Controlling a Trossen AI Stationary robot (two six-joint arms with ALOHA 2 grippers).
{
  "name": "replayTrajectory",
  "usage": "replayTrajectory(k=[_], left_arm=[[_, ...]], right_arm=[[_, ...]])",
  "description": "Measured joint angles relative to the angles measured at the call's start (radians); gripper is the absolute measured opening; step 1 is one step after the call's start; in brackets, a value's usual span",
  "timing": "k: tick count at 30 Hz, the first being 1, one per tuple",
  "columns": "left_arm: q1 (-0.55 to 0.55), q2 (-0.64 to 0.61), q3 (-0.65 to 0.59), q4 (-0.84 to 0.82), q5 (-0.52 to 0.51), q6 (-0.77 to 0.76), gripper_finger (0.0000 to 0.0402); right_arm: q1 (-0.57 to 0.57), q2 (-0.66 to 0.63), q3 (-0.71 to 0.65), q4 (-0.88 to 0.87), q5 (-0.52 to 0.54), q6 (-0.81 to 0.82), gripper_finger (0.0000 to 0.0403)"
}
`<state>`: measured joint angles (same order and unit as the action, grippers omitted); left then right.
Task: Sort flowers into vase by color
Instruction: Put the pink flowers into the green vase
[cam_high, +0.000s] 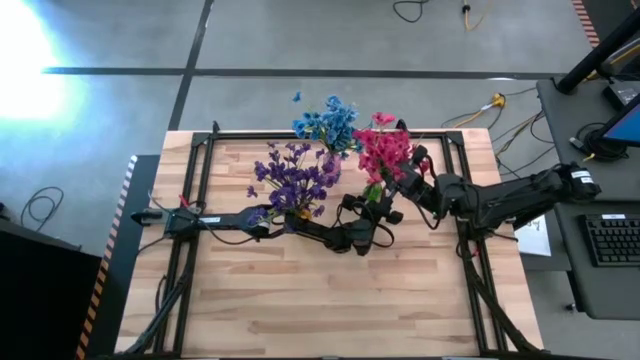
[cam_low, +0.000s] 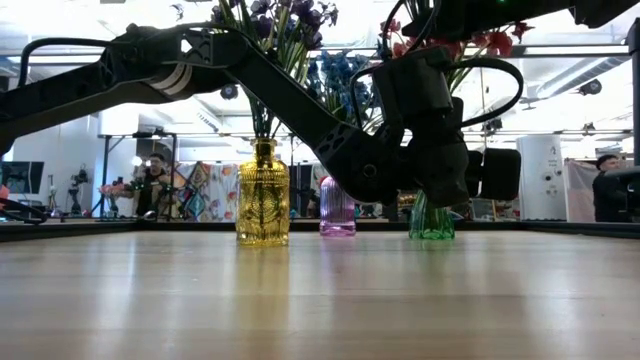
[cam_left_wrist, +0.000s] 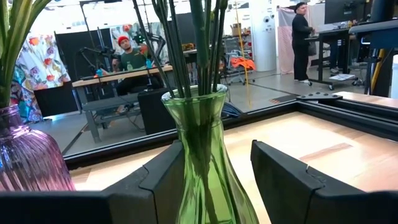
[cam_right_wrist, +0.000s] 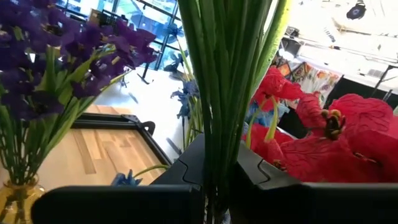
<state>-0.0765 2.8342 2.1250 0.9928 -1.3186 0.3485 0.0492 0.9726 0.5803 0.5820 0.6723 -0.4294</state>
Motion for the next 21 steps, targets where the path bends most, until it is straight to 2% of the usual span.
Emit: replayTrajectory(k=[13, 21], left_arm=[[0.000, 0.000, 0.000, -0.004, -0.001, 0.000, 0.0171], [0.000, 0.000, 0.000, -0.025, -0.001, -0.008, 0.0171]], right_arm=[[-0.042, 0.000, -0.024, 0.007, -0.045, 0.061, 0.0028], [-0.042, -0.002, -0.024, 0.036, -0.045, 0.037, 0.0028]])
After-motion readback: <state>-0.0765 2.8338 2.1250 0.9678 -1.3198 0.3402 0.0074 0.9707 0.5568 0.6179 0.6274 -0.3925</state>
